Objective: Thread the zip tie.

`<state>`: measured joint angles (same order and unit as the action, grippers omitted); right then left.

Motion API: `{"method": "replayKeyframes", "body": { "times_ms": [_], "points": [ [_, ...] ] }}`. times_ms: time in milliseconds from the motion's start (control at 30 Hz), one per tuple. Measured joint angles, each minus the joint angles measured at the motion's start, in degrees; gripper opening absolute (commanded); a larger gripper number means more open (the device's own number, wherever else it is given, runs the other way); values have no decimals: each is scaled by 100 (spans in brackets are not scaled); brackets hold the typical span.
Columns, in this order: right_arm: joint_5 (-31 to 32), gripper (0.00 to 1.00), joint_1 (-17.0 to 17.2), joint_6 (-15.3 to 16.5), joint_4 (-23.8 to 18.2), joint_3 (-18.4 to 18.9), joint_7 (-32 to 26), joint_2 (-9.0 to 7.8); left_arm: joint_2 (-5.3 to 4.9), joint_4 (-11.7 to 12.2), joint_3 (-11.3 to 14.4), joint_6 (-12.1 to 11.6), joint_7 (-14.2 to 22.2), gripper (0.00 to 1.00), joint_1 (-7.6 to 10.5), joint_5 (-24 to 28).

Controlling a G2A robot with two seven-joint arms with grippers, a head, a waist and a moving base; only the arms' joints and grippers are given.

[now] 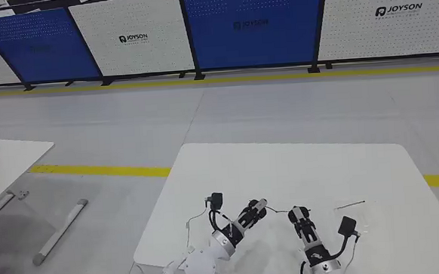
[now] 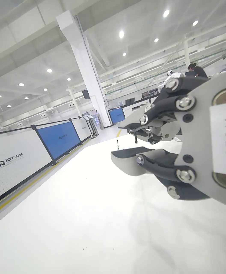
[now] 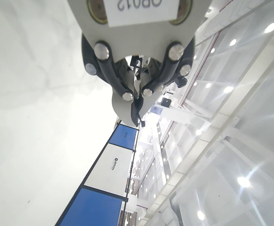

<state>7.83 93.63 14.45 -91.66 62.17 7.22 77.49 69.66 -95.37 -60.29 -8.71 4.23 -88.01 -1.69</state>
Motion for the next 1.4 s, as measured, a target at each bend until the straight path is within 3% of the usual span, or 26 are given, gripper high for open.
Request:
{"method": "replayKeyframes", "body": {
  "times_ms": [600,833,967,1400],
  "points": [
    [85,0,-49,-156,17,-51,62,56,54,31,341,175,-299,18,49,-669],
    [72,0,-50,-171,35,-42,78,73,65,36,412,193,-341,10,45,-789],
    [79,0,-46,-161,40,-37,86,81,68,38,416,201,-353,0,45,-805],
    [106,0,-43,-178,44,-10,-7,99,64,11,392,144,-339,0,17,-859]
  ]
}}
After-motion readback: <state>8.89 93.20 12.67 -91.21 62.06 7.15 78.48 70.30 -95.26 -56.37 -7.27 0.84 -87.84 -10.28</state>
